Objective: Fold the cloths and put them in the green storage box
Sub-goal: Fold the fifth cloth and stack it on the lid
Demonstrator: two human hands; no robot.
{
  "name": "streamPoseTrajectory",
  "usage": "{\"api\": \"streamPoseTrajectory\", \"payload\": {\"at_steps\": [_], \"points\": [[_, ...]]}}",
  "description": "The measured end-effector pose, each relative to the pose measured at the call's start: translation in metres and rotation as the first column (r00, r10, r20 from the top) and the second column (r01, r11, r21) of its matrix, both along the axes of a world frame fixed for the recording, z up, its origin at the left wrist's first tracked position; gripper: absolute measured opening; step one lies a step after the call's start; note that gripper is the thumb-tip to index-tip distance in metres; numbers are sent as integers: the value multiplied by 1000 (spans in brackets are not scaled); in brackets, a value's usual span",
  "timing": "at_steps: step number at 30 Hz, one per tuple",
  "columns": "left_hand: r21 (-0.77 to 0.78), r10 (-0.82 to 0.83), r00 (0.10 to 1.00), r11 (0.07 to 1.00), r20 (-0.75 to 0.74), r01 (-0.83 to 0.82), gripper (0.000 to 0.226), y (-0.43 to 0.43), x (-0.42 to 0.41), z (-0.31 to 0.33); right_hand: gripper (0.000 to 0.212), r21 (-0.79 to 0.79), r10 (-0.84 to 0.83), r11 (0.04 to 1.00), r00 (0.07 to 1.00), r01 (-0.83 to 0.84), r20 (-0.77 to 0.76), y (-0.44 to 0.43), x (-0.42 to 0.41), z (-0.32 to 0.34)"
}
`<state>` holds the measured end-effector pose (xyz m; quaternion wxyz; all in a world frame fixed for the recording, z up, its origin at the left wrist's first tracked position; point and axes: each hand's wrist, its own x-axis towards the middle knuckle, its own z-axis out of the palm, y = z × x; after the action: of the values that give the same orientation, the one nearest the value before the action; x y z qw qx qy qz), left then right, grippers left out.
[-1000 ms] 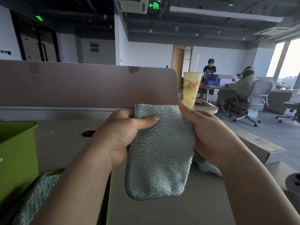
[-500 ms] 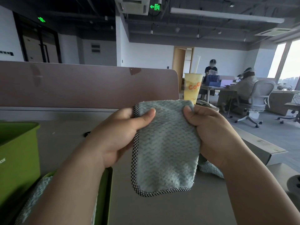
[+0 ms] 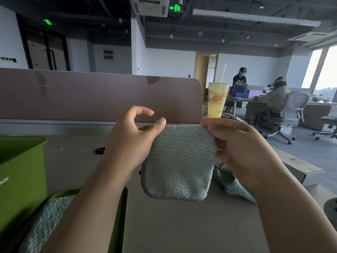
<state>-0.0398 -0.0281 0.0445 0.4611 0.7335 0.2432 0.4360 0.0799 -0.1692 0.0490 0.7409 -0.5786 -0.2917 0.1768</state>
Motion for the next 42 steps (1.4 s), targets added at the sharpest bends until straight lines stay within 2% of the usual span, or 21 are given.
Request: {"api": "streamPoseTrajectory", "payload": {"at_steps": [2, 4, 7, 11, 13, 16, 20, 22, 24, 26, 31, 37, 42], "points": [[-69, -95, 993, 993, 68, 100, 14, 1, -1, 3, 21, 67, 100, 993, 990, -94, -97, -2, 4, 2], [-121, -215, 969, 966, 125, 230, 12, 2, -2, 4, 42, 125, 199, 975, 970, -182, -142, -6, 6, 6], [-68, -284, 951, 954, 123, 293, 25, 6, -3, 3, 56, 153, 190, 972, 979, -177, -72, -12, 6, 8], [85, -202, 976, 977, 77, 195, 29, 4, -3, 2, 46, 54, 31, 998, 995, -37, 96, -14, 1, 8], [142, -157, 986, 979, 63, 147, 29, 2, -3, 3, 42, -9, -61, 998, 974, 64, 218, -15, -1, 9], [191, -131, 988, 975, 86, 113, 16, -1, -4, 5, 32, -63, -169, 977, 917, 205, 360, -14, -2, 9], [151, -122, 986, 983, 111, 104, 8, -3, -5, 8, 18, -45, -211, 969, 910, 242, 356, -13, -3, 10], [118, -152, 982, 983, 113, 138, 14, -1, -6, 8, 22, -60, -168, 978, 921, 201, 351, -15, -4, 10], [118, -170, 981, 980, 91, 159, 25, 1, -7, 8, 36, -114, -116, 978, 916, 172, 384, -18, -3, 11], [171, -128, 990, 978, 54, 117, 30, 3, -8, 7, 43, -177, -94, 966, 889, 191, 449, -20, -3, 11], [313, -8, 1000, 950, -13, 11, 29, 2, -6, 7, 39, -198, -111, 944, 817, 266, 567, -19, -2, 11], [350, 30, 999, 937, -25, -20, 26, 2, -6, 6, 35, -177, -136, 946, 828, 272, 544, -19, 1, 9], [447, 99, 995, 891, -10, -84, 21, 0, -6, 7, 32, -164, -153, 945, 824, 283, 545, -19, 1, 9]]}}
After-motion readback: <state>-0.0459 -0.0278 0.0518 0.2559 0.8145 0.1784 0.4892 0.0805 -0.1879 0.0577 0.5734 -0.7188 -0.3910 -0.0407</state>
